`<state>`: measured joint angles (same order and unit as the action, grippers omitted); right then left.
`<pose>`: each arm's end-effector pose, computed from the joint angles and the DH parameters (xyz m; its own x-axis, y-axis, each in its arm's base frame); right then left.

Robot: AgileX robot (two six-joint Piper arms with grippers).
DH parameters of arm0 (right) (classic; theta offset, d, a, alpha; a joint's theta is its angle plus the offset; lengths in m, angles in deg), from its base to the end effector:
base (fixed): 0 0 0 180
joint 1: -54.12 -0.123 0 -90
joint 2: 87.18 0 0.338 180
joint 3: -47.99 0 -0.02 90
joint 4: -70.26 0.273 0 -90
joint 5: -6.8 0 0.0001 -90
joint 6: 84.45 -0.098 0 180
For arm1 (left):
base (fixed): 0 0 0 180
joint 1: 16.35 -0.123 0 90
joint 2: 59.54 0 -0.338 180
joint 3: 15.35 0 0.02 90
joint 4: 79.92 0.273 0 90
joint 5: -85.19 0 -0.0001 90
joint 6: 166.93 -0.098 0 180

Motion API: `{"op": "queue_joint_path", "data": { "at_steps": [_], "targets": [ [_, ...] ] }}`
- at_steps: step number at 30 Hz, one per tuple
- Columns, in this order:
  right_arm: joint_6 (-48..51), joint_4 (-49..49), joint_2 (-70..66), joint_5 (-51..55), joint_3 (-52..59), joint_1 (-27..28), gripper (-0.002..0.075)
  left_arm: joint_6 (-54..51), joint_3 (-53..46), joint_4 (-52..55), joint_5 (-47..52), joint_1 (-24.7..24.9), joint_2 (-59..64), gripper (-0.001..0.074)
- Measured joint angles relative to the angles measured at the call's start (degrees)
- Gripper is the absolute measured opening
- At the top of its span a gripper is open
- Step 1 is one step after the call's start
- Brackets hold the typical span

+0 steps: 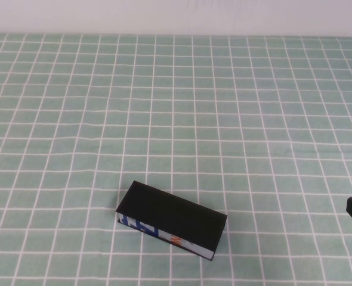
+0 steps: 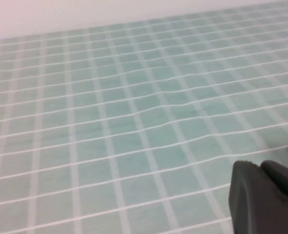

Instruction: Return glasses to glasses case

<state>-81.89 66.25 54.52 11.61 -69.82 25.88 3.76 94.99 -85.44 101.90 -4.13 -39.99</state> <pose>0.0895 0.0474 0.2765 -0.1773 -0.2248 -0.9581 -0.4916 0.8636 -0.1117 0.0467 -0.0129 0.2330 -0.2496 0.1258 -0.9602 0.2557 0.9649 0.0599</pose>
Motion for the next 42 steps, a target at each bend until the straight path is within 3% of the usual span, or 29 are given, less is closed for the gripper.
{"op": "queue_joint_path", "data": {
  "at_steps": [8, 11, 17, 36, 42],
  "targets": [
    [0.0, 0.0, 0.0, 0.1, 0.0, 0.0, -0.0013, -2.6, -9.6, 0.0, -1.7, -4.2, -11.3, -0.0004],
    [0.0, 0.0, 0.0, 0.2, 0.1, 0.0, -0.0013, -2.9, -10.1, 0.1, 3.3, -5.2, -13.2, -0.0004],
    [0.0, 0.0, 0.0, 0.2, 0.1, 0.0, -0.0013, -5.6, -10.1, 0.6, 3.6, -7.8, -13.5, -0.0004],
    [0.0, 0.0, 1.2, 0.6, 0.1, 0.0, -0.0013, -5.6, -10.1, 0.8, 3.8, -8.2, -13.6, -0.0004],
    [0.0, 0.0, 7.7, 0.6, 0.1, 3.5, -0.0013, -5.6, -10.1, 0.8, 3.8, -8.2, -13.6, -0.0004]
  ]
}}
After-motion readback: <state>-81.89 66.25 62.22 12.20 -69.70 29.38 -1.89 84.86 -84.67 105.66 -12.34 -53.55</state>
